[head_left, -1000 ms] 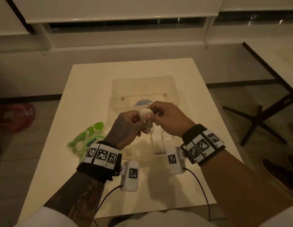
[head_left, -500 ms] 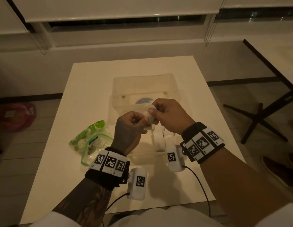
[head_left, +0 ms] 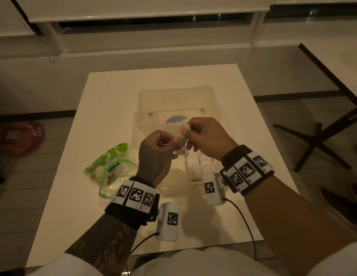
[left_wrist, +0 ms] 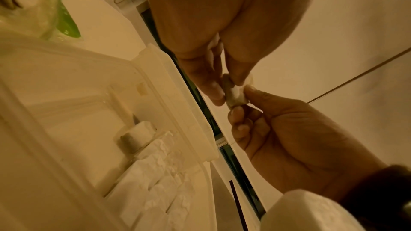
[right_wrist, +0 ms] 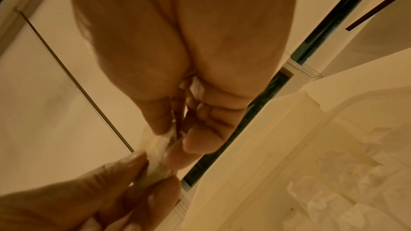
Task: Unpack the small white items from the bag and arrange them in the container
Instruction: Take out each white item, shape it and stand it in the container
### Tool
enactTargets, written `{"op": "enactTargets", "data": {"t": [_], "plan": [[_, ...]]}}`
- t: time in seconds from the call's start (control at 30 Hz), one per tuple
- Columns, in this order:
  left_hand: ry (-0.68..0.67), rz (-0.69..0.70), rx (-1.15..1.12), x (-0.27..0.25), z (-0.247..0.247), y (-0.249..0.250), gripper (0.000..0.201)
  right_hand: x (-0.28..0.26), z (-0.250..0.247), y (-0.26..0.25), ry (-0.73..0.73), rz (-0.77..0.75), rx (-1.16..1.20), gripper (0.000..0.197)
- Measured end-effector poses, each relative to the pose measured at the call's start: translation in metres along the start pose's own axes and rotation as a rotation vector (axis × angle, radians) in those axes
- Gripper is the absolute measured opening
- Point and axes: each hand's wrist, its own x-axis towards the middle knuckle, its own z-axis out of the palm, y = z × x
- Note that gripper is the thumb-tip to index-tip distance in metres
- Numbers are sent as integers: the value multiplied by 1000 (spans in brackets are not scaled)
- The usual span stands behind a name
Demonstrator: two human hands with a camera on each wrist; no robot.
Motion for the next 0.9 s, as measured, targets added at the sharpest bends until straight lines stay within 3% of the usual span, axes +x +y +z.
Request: {"op": "enactTargets", "data": {"t": [0.23, 0.33, 0.43, 0.5, 0.57, 0.63, 0.8, 0.9], "plan": [[-166, -158, -174, 0, -11, 4, 7, 1, -6, -2, 14, 7, 18, 15], [-175, -216, -286, 0, -8, 4, 4, 0, -5, -4, 16, 26, 16, 12], [-117, -104, -79, -1, -3, 1, 46, 0, -4, -9, 21, 44, 63, 9], [-123, 21, 89, -4, 0, -2, 63, -1, -3, -10, 24, 57, 71, 19], [-120, 73, 128, -6, 2, -5, 50, -1, -1, -11, 19, 54, 79, 32], [-117, 81, 133, -6, 3, -6, 32, -1, -1, -11, 4, 48, 87, 27], [-190, -60, -49, -3, -3, -3, 20, 1, -6, -10, -47, 78, 91, 25], [-192, -92, -114, -5, -6, 1, 17, 2, -11, -7, -72, 17, -59, 20]]}}
